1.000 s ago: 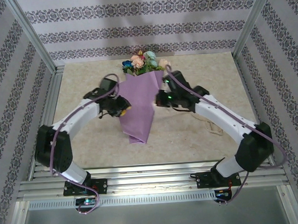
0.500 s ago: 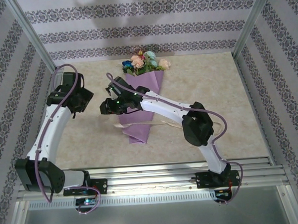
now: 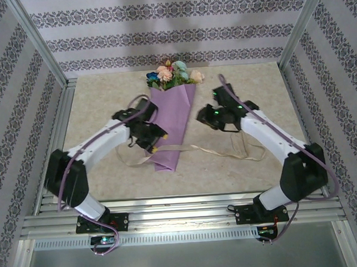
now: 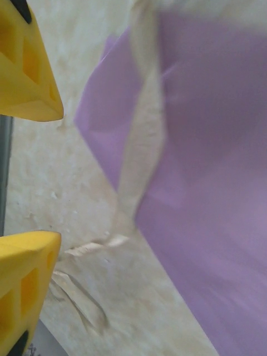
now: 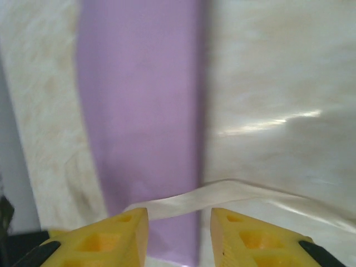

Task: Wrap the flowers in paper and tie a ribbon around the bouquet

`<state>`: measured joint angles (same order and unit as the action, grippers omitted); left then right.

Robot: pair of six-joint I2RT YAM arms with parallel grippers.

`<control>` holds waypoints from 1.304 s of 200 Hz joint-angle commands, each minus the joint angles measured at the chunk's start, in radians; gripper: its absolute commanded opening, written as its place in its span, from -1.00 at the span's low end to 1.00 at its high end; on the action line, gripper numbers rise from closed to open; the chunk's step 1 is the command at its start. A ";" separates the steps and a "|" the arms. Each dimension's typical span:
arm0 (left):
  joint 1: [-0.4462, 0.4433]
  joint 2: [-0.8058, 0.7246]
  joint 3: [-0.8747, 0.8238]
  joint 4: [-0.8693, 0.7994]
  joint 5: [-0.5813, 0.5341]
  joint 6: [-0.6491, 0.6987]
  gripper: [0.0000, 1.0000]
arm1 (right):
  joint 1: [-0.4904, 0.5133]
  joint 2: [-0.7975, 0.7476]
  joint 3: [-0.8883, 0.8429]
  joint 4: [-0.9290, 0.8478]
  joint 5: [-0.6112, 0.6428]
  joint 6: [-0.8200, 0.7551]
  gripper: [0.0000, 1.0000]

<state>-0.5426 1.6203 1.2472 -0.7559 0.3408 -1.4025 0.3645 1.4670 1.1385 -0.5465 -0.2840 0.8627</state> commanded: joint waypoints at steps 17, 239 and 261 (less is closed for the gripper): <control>-0.078 0.133 0.015 0.145 0.014 -0.309 0.18 | -0.161 -0.101 -0.190 -0.052 -0.010 0.032 -0.25; 0.059 -0.017 -0.158 0.150 -0.138 -0.364 -1.00 | 0.009 0.005 -0.236 0.084 -0.021 0.152 -0.15; 0.136 -0.082 -0.184 0.101 -0.163 -0.320 -1.00 | 0.046 0.039 -0.208 0.098 -0.016 0.157 -0.16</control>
<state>-0.4862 1.6188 1.0893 -0.5686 0.2264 -1.7649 0.3851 1.4761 0.8806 -0.4953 -0.3004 0.9619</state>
